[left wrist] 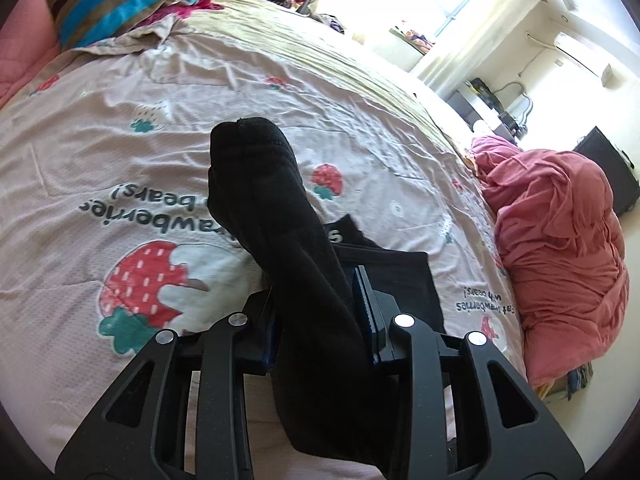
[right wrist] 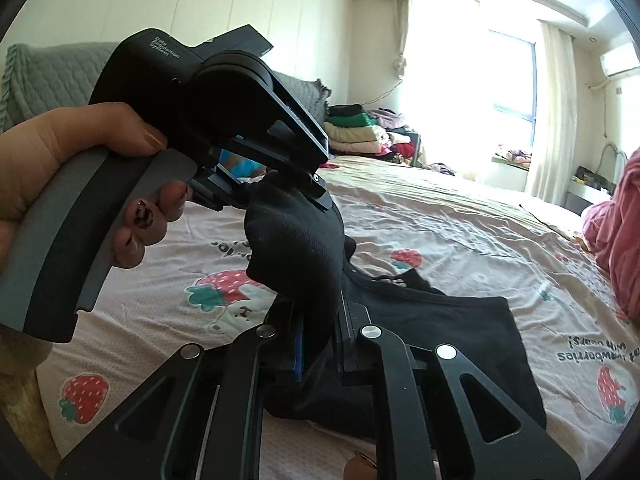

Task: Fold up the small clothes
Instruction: 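Lift the shirt end with both grippers and fold it over the rest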

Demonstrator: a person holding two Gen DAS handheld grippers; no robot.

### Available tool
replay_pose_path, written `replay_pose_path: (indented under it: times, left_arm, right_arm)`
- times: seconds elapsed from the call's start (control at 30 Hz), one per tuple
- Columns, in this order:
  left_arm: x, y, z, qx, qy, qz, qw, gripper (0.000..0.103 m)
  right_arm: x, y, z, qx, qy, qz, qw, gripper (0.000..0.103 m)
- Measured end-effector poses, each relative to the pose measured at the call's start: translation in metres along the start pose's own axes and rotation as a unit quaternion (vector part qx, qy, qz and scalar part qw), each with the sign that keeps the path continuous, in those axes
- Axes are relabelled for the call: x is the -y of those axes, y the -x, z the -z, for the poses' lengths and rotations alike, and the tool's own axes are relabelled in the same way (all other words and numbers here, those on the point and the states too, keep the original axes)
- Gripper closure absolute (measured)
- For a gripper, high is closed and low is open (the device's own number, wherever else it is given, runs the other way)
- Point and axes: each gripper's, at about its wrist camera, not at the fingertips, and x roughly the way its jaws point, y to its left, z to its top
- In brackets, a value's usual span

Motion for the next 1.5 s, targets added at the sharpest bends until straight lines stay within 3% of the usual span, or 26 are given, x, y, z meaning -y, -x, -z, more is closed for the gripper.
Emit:
replay_pose_path:
  times: [0.73, 1.5]
  left_arm:
    - [0.084, -0.033, 0.011, -0.028, -0.053, 0.002, 0.9982, 0.079]
    - [0.126, -0.094, 0.026, -0.068, -0.08, -0.012, 0.9944, 0.079]
  right_arm:
    - [0.061, 0.03, 0.016, 0.003, -0.087, 0.033, 0.996, 0.094]
    - [0.105, 0.03, 0.047, -0.033, -0.16, 0.039, 0.986, 0.094]
